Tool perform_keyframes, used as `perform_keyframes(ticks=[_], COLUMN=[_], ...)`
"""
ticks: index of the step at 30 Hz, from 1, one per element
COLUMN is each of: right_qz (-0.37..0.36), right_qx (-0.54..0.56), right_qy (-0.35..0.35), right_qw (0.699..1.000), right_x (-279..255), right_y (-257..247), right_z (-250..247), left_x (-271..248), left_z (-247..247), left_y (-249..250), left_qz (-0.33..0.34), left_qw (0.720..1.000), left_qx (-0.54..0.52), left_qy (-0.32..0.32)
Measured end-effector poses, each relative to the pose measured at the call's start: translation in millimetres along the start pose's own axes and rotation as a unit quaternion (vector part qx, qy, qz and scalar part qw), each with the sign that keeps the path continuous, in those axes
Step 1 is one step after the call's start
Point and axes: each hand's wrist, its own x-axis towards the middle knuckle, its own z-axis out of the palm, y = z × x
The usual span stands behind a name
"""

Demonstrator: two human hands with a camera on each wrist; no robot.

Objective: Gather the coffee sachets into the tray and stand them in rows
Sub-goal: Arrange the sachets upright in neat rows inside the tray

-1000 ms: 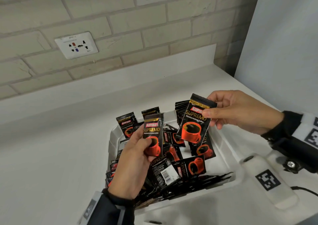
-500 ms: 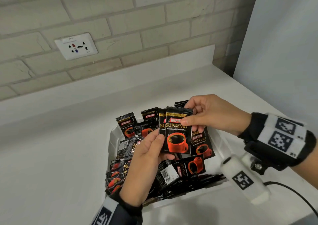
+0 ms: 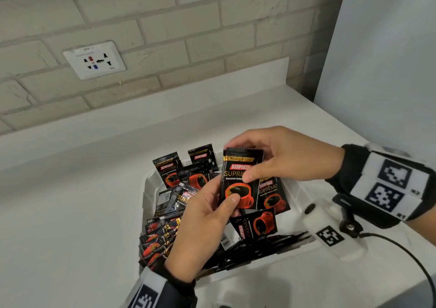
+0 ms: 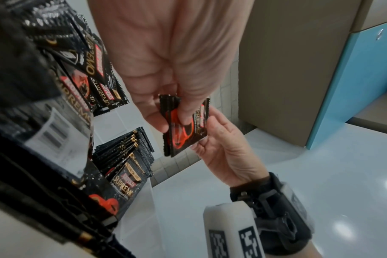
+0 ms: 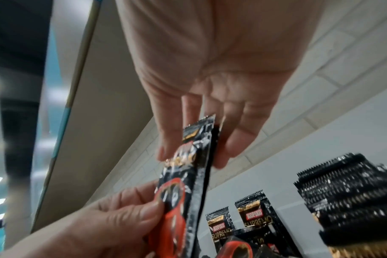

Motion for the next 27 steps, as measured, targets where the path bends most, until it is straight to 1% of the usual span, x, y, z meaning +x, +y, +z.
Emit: perform_keyframes(ticks=[1,4,7,9,11,13,14,16,18,20,22,24,27], right_qz=[-0.004,-0.008,-0.003,0.007,0.026,0.055,0.069,0.088,0.094,0.093,0.083,0.068,0.035], right_qx=[-0.022,-0.071,-0.106,-0.138,-0.190,-0.254,-0.282,-0.325,-0.358,-0.384,-0.413,-0.464,-0.544], right_qy=[-0.007,0.003,0.026,0.045,0.030,-0.018,-0.046,-0.096,-0.127,-0.150,-0.166,-0.170,-0.156], right_qw=[1.000,0.997,0.994,0.989,0.981,0.965,0.956,0.937,0.920,0.906,0.892,0.867,0.824], right_x=[0,1,1,0,-2,-3,-3,-2,0,2,4,5,6], right_y=[-1,-2,1,7,15,26,31,40,45,47,47,46,46], right_z=[0,-5,-14,-22,-25,-23,-20,-13,-7,-1,6,12,17], left_x=[0,-1,-2,-4,-6,-8,-8,-9,-11,-12,-11,-10,-5], left_z=[1,3,-2,-7,-12,-15,-15,-12,-7,-3,0,1,1], left_y=[0,0,-1,0,0,-1,-1,0,1,2,1,1,3], left_qz=[0.001,0.005,0.007,0.015,0.022,0.028,0.032,0.051,0.074,0.088,0.096,0.101,0.109], left_qw=[1.000,1.000,0.999,0.997,0.995,0.994,0.994,0.987,0.971,0.957,0.950,0.940,0.907], left_qx=[0.002,0.001,0.004,0.025,0.039,0.060,0.078,0.148,0.228,0.272,0.290,0.316,0.385], left_qy=[-0.001,0.009,0.052,0.074,0.086,0.084,0.073,0.030,-0.022,-0.051,-0.060,-0.080,-0.134])
